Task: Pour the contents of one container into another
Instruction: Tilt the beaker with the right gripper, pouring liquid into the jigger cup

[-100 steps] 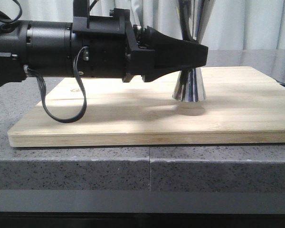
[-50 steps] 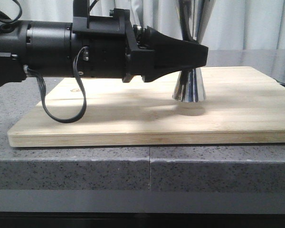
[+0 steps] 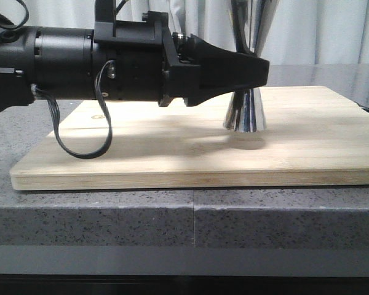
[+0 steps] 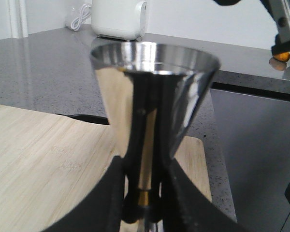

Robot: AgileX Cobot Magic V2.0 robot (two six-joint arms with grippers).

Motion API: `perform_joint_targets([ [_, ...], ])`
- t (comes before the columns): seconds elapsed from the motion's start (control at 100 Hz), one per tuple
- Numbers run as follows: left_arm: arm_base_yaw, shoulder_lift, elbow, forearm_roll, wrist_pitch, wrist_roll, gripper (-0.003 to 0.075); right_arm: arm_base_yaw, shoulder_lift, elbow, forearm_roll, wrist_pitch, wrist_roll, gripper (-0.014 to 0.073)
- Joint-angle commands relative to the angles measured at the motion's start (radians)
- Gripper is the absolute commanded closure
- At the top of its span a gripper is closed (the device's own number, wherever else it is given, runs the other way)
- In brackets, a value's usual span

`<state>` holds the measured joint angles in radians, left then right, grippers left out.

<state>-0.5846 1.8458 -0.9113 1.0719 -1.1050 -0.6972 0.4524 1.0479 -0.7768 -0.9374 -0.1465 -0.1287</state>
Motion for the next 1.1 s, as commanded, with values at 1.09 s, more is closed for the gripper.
perform_joint_targets([
  [1.09, 0.002, -0.057, -0.046, -0.048, -0.030, -0.010, 0.0741, 0.001, -0.023, -0.038, -0.111, -0.043, -0.007, 0.0444],
])
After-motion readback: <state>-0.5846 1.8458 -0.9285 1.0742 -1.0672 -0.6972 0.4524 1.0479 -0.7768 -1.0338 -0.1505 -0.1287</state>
